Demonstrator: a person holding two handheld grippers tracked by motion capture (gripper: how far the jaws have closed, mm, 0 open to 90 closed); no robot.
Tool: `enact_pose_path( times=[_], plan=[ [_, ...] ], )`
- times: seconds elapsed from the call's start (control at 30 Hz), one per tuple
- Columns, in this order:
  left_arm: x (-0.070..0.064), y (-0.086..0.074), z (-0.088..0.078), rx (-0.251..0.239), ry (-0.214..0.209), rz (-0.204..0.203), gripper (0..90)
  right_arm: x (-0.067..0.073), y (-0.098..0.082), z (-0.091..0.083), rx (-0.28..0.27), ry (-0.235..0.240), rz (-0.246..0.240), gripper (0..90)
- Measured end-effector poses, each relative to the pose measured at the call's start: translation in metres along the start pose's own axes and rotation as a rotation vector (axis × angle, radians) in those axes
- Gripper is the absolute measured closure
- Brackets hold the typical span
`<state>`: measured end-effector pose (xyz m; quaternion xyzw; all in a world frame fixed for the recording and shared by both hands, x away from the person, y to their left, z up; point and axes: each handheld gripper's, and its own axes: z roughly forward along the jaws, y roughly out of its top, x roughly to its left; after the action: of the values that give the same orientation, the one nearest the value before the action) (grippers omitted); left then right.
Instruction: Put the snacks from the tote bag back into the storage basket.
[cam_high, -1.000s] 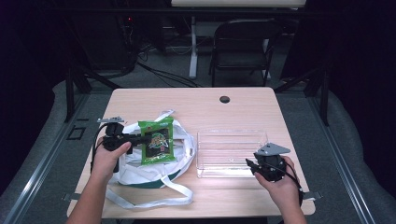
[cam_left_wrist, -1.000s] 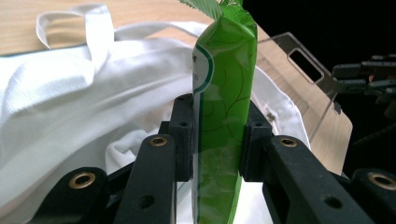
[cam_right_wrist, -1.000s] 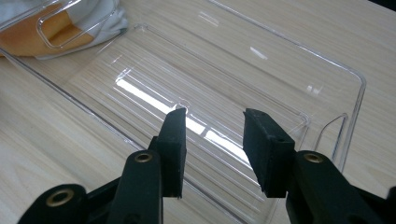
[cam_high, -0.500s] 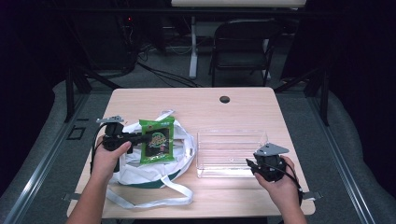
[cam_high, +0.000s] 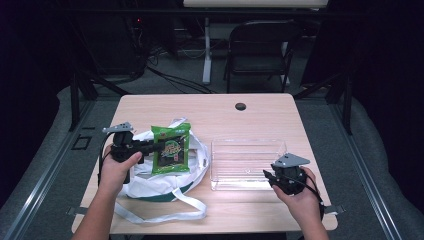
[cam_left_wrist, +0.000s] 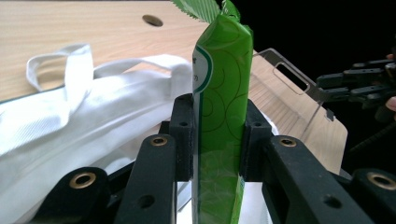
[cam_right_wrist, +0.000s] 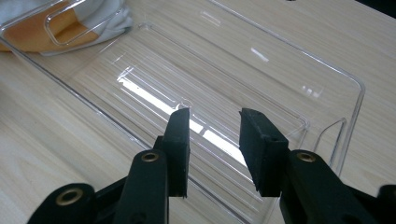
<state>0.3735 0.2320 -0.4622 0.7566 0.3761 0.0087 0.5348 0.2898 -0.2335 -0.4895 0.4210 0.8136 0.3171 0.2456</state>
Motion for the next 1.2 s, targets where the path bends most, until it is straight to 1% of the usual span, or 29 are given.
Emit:
enact_pose_path(
  times=[0.17, 0.3, 0.4, 0.43, 0.47, 0.57, 0.67, 0.73, 0.77, 0.8, 0.9, 0.97, 1.0, 1.03, 1.07, 1.13, 1.2],
  plan=[
    [-0.009, 0.002, 0.001, -0.023, -0.005, 0.028, 72.3, 0.004, 0.003, -0.001, -0.004, 0.029, -0.039, 61.8],
    [-0.013, 0.003, 0.001, -0.038, -0.014, 0.033, 72.3, 0.006, 0.008, -0.004, -0.018, 0.051, -0.052, 62.3],
    [-0.016, 0.003, 0.003, -0.045, -0.019, 0.041, 72.3, 0.007, 0.015, -0.006, -0.024, 0.071, -0.064, 60.8],
    [-0.017, 0.003, 0.004, -0.044, -0.023, 0.042, 72.3, 0.007, 0.017, -0.006, -0.04, 0.075, -0.069, 60.7],
    [-0.018, 0.003, 0.005, -0.041, -0.025, 0.043, 72.3, 0.007, 0.02, -0.006, -0.043, 0.087, -0.077, 60.5],
    [-0.021, 0.002, 0.009, -0.036, -0.032, 0.044, 72.3, 0.006, 0.027, -0.005, -0.035, 0.095, -0.102, 59.8],
    [-0.023, 0.003, 0.01, -0.038, -0.034, 0.053, 72.4, 0.004, 0.034, -0.005, -0.02, 0.115, -0.114, 59.2],
    [-0.024, 0.003, 0.011, -0.043, -0.039, 0.052, 72.4, 0.002, 0.038, -0.005, -0.01, 0.129, -0.125, 60.9],
    [-0.024, 0.003, 0.011, -0.042, -0.042, 0.054, 72.4, 0.001, 0.04, -0.006, 0.003, 0.135, -0.134, 61.4],
    [-0.024, 0.003, 0.011, -0.051, -0.045, 0.054, 72.4, 0.001, 0.043, -0.005, 0.009, 0.146, -0.148, 61.2],
    [-0.025, 0.002, 0.012, -0.056, -0.05, 0.06, 72.5, 0.0, 0.05, -0.006, 0.038, 0.154, -0.186, 61.1],
    [-0.026, 0.002, 0.012, -0.058, -0.049, 0.061, 72.5, -0.001, 0.056, -0.006, 0.045, 0.166, -0.203, 61.5],
    [-0.027, 0.002, 0.013, -0.061, -0.05, 0.065, 72.5, -0.002, 0.06, -0.007, 0.054, 0.174, -0.221, 61.7],
    [-0.027, 0.002, 0.013, -0.061, -0.05, 0.067, 72.5, -0.001, 0.062, -0.006, 0.051, 0.182, -0.222, 61.7],
    [-0.028, 0.002, 0.013, -0.063, -0.05, 0.069, 72.5, -0.002, 0.065, -0.007, 0.059, 0.182, -0.237, 62.0],
    [-0.028, 0.003, 0.013, -0.064, -0.053, 0.073, 72.5, -0.002, 0.071, -0.008, 0.072, 0.198, -0.263, 62.5],
    [-0.029, 0.003, 0.013, -0.064, -0.051, 0.075, 72.5, -0.001, 0.076, -0.007, 0.074, 0.207, -0.275, 62.9]
  ],
)
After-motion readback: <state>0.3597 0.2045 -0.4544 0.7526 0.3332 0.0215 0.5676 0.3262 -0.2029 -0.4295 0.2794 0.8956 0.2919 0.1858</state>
